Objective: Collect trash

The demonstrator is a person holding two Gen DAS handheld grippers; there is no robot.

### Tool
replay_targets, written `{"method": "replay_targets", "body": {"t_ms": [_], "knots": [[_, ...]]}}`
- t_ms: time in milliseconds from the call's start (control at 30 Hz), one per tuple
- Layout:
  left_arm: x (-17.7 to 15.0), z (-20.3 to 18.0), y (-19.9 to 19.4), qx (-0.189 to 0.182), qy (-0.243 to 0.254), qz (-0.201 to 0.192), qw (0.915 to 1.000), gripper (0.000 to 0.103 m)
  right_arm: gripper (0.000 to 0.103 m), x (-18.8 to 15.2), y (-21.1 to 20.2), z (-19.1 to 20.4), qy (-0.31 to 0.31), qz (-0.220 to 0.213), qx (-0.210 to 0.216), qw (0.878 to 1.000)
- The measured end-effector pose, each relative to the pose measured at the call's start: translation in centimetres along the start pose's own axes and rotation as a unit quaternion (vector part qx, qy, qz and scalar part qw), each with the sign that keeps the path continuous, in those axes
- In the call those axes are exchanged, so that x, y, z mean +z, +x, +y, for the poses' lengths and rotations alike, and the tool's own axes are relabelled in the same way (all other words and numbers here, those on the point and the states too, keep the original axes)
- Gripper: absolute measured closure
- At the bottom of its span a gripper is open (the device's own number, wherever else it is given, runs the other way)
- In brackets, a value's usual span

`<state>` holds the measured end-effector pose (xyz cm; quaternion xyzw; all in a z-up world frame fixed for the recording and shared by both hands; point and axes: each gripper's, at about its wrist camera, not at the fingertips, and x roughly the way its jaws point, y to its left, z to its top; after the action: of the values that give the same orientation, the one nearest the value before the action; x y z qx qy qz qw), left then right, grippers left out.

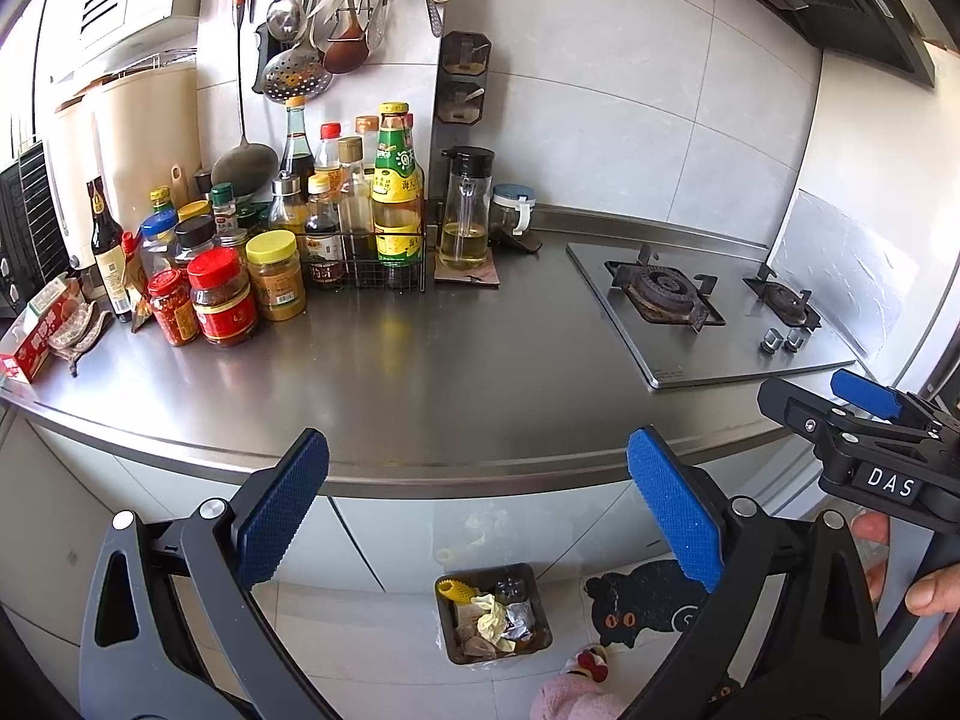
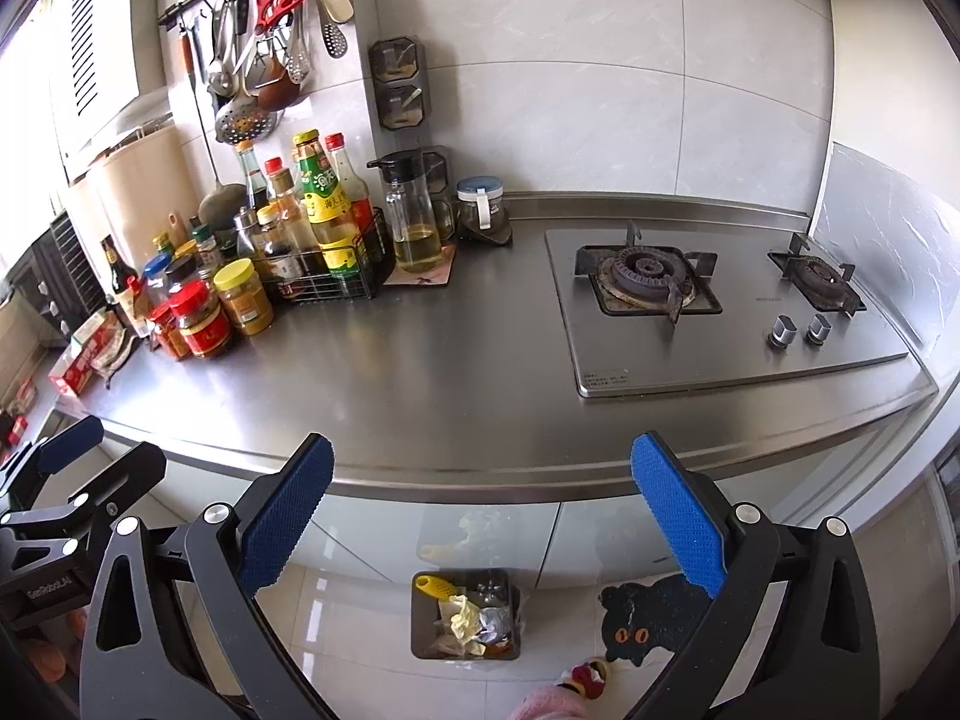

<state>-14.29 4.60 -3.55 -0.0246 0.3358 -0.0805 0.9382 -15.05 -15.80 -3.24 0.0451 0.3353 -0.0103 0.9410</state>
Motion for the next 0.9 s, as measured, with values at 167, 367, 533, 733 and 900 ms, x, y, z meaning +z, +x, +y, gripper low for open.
{"method": "replay_targets", "body": {"t_ms": [167, 367, 533, 733, 900], "knots": [[0.4, -0.3, 0.5, 0.003, 0.006, 0.000, 1.0000, 0.008, 0.003, 0.5, 0.3, -0.5, 0.003, 0.001, -0.006, 1.000], [0.7, -1.3, 1.2, 0.002, 0.018, 0.002, 0.9998, 0.008, 0.003, 1.0, 0.5, -1.0, 0.004, 0.001, -0.006, 1.000], [0.9, -1.9, 1.4, 0.001, 0.019, 0.003, 0.9998, 0.008, 0.003, 1.0, 0.5, -1.2, 0.004, 0.002, -0.006, 1.000], [1.2, -2.4, 1.5, 0.003, 0.023, 0.002, 0.9997, 0.008, 0.003, 0.8, 0.7, -1.4, 0.000, 0.004, -0.006, 1.000], [1.2, -2.5, 1.5, 0.003, 0.024, 0.001, 0.9997, 0.008, 0.003, 0.7, 0.7, -1.3, -0.008, 0.001, -0.007, 1.000]]}}
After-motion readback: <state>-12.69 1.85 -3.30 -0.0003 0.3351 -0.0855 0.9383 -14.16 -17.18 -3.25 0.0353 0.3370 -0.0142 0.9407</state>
